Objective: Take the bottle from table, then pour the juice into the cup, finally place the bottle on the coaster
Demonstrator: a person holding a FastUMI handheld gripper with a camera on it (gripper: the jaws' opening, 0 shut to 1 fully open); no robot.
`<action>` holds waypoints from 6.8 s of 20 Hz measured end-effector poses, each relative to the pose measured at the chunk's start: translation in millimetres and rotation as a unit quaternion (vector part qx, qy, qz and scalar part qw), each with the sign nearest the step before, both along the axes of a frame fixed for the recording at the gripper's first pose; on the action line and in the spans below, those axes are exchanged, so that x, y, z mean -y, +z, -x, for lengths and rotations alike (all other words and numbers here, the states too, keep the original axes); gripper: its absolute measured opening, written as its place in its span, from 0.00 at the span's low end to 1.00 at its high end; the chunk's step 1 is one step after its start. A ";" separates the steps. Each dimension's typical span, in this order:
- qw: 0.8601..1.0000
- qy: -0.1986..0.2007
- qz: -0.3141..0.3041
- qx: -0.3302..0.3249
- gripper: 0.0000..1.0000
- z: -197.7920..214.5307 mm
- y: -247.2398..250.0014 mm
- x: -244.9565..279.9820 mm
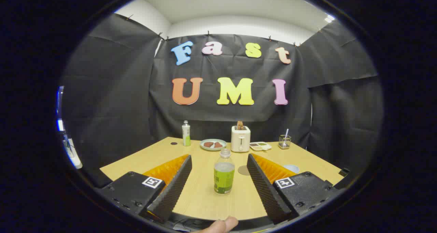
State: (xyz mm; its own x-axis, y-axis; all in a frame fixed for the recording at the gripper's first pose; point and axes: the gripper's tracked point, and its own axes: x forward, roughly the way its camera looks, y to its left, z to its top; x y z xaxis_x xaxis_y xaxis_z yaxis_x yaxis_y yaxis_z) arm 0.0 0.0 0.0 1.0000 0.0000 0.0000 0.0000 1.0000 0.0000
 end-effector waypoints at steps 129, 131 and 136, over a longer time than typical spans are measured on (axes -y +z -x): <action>0.737 0.071 -0.671 -0.040 0.79 -174.9 -22.0 109.7; 0.714 0.085 -0.694 -0.025 0.79 -174.0 -13.5 116.9; 0.657 0.106 -0.747 -0.002 0.78 -167.3 -8.0 134.1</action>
